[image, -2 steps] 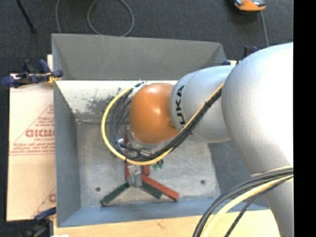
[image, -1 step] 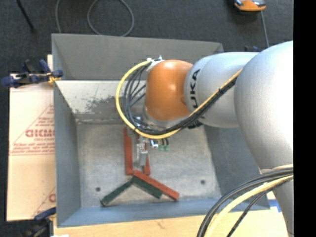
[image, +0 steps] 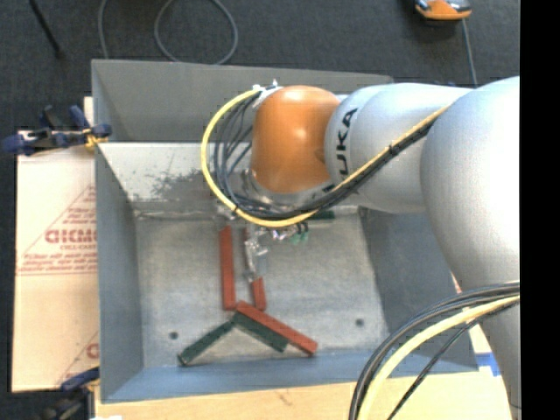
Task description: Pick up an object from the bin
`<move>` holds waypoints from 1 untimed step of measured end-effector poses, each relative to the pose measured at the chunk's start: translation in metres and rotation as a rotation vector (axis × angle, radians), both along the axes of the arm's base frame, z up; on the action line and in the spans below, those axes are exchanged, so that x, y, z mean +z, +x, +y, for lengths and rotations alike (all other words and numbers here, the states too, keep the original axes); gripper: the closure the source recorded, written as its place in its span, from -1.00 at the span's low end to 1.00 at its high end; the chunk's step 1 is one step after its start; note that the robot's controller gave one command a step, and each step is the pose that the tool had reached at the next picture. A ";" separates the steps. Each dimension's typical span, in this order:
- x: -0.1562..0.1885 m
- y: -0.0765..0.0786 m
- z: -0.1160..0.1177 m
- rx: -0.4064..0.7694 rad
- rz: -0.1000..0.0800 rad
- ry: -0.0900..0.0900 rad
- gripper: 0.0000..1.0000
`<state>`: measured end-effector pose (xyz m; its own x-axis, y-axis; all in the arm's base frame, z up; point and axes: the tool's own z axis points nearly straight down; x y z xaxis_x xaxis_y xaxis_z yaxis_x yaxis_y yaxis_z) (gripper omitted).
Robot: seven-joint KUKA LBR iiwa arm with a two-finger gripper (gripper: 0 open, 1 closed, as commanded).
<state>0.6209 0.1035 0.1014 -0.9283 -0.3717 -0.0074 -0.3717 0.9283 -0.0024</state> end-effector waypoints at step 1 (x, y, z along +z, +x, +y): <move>-0.029 0.019 -0.003 0.246 -0.002 -0.002 -1.00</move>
Offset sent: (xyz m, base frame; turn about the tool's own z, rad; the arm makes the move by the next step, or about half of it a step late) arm 0.0166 -0.0024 -0.0314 -0.2488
